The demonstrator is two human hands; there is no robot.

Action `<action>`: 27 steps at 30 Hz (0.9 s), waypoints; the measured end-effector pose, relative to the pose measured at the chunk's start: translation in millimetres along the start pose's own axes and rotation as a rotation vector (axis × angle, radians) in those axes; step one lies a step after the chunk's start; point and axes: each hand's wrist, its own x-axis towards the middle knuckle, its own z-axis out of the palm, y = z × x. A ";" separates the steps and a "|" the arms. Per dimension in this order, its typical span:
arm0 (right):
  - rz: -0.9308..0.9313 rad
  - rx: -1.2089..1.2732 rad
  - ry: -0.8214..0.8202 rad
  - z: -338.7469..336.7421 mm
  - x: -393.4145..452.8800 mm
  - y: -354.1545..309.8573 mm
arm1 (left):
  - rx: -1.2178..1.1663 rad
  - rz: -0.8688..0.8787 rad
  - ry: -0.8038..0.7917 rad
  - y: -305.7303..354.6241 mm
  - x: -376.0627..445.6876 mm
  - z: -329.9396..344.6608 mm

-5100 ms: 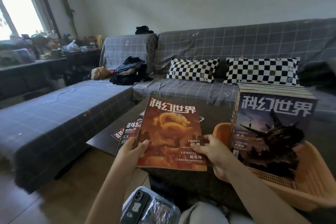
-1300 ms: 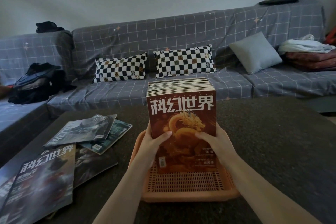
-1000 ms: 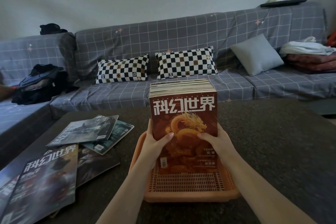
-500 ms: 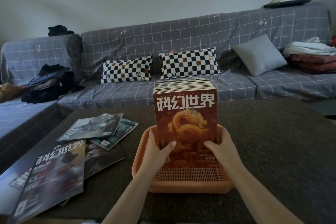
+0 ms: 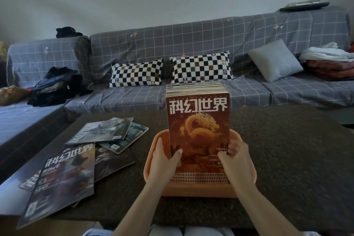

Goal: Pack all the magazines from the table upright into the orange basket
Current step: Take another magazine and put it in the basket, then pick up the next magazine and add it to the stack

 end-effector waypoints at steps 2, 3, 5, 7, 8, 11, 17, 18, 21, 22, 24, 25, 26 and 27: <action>-0.027 -0.006 0.009 1.1 -5.6 -0.2 | -0.004 0.002 0.027 2.4 -3.1 -3.3; -0.046 -0.009 -0.001 2.1 -8.4 -0.8 | -0.016 0.005 0.042 3.5 -4.3 -4.8; -0.083 -0.012 -0.052 5.5 -12.7 -3.4 | -0.034 0.017 0.072 6.7 -6.1 -7.8; -0.103 0.000 -0.129 11.1 -15.1 -7.5 | -0.076 0.026 0.091 10.5 -7.6 -11.2; -0.109 0.000 -0.167 14.6 -15.8 -11.3 | -0.108 0.021 0.095 12.2 -8.1 -13.6; -0.118 0.016 -0.267 28.4 -16.1 -25.5 | -0.118 0.010 0.118 13.8 -5.2 -25.6; -0.206 -0.036 -0.445 74.7 -17.5 -59.8 | -0.082 0.027 0.224 5.6 8.5 -66.0; -0.223 -0.055 -0.463 84.7 -18.2 -65.2 | -0.076 0.029 0.235 2.2 11.7 -73.7; -0.271 -0.093 -0.514 117.6 -19.2 -78.4 | -0.056 0.031 0.273 -11.7 24.2 -96.2; -0.275 -0.088 -0.534 130.1 -19.1 -81.9 | -0.057 0.026 0.288 -17.2 29.3 -103.6; -0.270 -0.084 -0.569 155.9 -17.3 -86.9 | -0.052 0.003 0.321 -27.9 40.0 -116.6; -0.265 -0.093 -0.583 169.3 -15.5 -88.4 | -0.050 -0.012 0.337 -33.5 45.6 -122.7; -0.260 -0.106 -0.596 182.4 -12.9 -88.8 | -0.054 -0.027 0.351 -39.2 51.3 -128.5; -0.253 -0.125 -0.607 195.6 -9.3 -88.7 | -0.061 -0.041 0.363 -44.9 56.9 -133.9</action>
